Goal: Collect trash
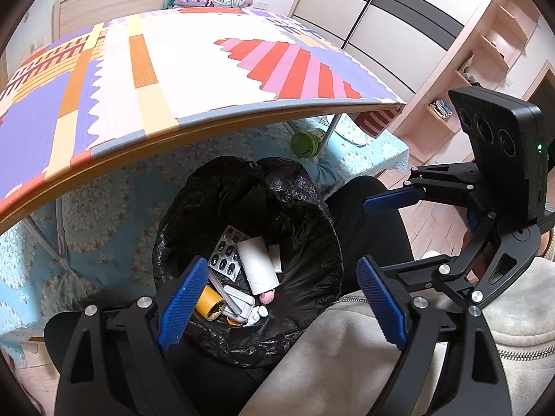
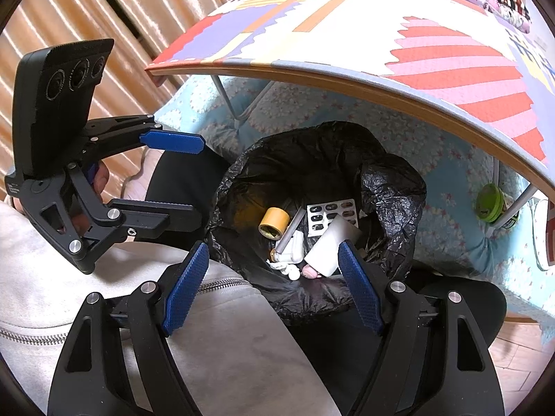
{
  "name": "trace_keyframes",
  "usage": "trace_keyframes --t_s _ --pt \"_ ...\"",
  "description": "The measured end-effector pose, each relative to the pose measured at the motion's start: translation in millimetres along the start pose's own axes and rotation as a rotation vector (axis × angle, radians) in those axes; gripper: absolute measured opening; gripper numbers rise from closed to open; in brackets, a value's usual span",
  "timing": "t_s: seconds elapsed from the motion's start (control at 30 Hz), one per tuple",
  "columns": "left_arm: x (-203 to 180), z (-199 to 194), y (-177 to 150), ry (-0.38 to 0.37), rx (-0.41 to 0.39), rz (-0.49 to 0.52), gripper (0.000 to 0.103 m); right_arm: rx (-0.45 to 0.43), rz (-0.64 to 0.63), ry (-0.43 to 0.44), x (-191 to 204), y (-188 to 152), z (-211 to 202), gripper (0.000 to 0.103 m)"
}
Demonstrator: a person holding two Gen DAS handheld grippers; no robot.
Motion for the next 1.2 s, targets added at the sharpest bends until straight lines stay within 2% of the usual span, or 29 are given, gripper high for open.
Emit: trace_keyframes --t_s 1.2 --pt "-0.9 2.5 -0.9 -0.008 0.004 0.000 0.084 -0.003 -0.002 -0.003 0.3 2.3 -2.3 0.077"
Point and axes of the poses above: each gripper's, at about its wrist camera, not at the fingertips, and z roughly the way its jaws point, x to its left, y to its top, the point moved 1 cm from there along z, roughly the way its jaws point, and after that the axes turned 12 degrees about x, right-handed, at the moved point
